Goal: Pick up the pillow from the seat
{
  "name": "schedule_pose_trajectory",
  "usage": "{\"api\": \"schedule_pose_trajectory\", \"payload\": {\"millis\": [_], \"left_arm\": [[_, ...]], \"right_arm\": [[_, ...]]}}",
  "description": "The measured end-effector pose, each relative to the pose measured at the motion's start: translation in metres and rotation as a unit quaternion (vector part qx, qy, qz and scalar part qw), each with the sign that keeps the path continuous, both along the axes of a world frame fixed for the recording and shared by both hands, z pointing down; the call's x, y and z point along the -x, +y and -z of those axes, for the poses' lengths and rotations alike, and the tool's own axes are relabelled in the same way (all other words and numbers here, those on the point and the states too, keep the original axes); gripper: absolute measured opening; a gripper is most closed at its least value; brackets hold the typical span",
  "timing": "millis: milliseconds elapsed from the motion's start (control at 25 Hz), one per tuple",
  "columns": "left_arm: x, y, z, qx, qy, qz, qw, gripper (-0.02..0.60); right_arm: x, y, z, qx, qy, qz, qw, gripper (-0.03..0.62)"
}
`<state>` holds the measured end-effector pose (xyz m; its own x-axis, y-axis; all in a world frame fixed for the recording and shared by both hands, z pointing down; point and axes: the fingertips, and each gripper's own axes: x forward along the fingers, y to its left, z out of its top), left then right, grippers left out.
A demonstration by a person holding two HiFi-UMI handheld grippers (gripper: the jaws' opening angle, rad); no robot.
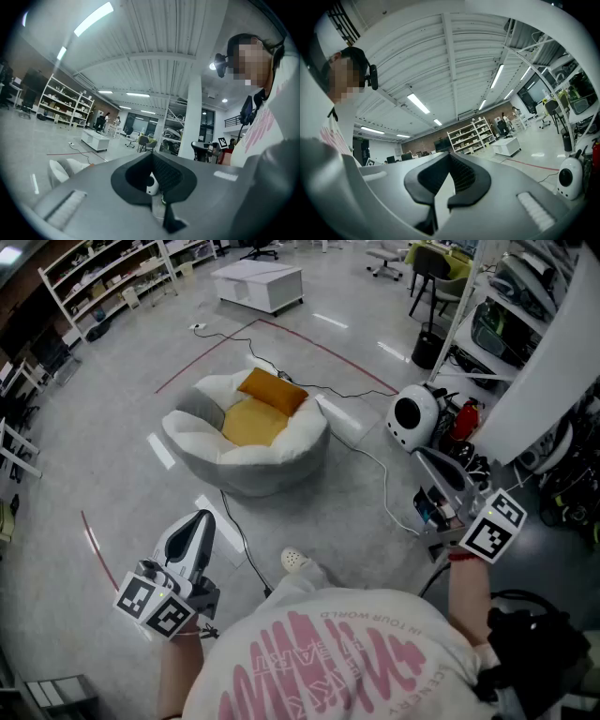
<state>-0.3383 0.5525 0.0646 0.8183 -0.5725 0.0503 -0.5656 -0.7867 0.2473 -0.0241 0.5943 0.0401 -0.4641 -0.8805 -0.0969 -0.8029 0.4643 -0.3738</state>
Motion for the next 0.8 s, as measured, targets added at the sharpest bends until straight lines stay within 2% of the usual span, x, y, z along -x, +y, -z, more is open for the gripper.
{"api": "schedule_pose_trajectory", "payload": {"millis": [320, 480, 600, 800], "left_arm": [[-0.005, -0.025, -0.002, -0.007, 0.0, 0.0, 1.0, 0.015], [-0.014, -0.044, -0.005, -0.013, -0.001, -0.012, 0.9998, 0.015], [-0.019, -0.072, -0.01, -0.018, -0.012, -0.013, 0.9997, 0.015], [-0.029, -0.14, 0.002, -0.034, 0.006, -0.033, 0.9988, 0.015]], "right_arm": [[-0.008, -0.025, -0.006, 0.006, -0.006, -0.002, 1.0, 0.006], [-0.019, -0.049, -0.012, 0.019, -0.021, -0.01, 1.0, 0.006], [-0.028, -0.073, -0.013, 0.026, -0.003, -0.018, 0.999, 0.006], [-0.041, -0.128, -0.009, 0.044, 0.032, -0.052, 0.997, 0.006]]}}
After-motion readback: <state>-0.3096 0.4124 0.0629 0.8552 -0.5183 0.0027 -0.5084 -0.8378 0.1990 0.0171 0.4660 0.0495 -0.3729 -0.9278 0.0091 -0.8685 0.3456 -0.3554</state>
